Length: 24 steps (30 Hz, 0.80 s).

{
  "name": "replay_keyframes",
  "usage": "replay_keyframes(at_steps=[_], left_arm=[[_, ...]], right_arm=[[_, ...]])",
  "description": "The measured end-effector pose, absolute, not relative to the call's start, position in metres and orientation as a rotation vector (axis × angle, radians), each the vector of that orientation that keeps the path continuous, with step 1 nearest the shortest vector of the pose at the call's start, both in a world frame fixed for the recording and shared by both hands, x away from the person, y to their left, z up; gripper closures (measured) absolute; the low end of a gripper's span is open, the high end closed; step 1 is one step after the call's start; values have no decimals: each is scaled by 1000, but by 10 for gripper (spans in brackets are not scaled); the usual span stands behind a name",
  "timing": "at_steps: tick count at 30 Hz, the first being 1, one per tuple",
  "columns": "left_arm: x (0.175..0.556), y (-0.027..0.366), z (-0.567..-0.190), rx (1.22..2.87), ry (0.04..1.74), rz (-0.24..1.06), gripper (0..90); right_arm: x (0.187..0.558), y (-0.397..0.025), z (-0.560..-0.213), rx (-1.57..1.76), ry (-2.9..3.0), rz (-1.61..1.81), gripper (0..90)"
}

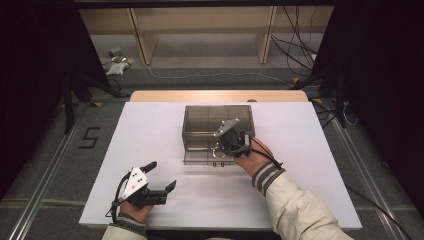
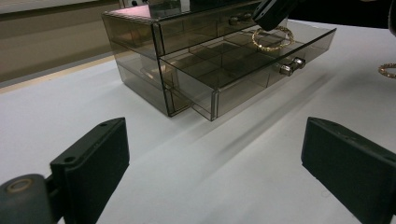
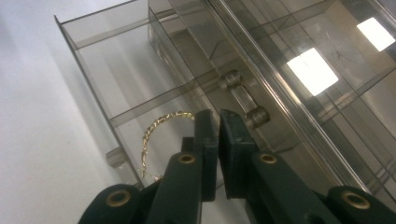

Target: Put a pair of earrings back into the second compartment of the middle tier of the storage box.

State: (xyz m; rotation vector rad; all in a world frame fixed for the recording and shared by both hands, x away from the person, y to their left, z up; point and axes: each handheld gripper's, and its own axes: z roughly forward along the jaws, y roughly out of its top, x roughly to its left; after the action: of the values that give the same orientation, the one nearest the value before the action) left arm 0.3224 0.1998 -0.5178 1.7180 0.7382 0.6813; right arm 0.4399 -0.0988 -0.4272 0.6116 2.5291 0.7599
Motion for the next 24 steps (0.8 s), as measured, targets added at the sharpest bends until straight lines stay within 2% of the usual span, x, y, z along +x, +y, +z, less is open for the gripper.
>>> replay_keyframes(at_steps=[24], left_arm=[[322, 200, -518, 1717, 737, 680, 73]], right_arm=[[444, -81, -447, 601, 2547, 712, 860]])
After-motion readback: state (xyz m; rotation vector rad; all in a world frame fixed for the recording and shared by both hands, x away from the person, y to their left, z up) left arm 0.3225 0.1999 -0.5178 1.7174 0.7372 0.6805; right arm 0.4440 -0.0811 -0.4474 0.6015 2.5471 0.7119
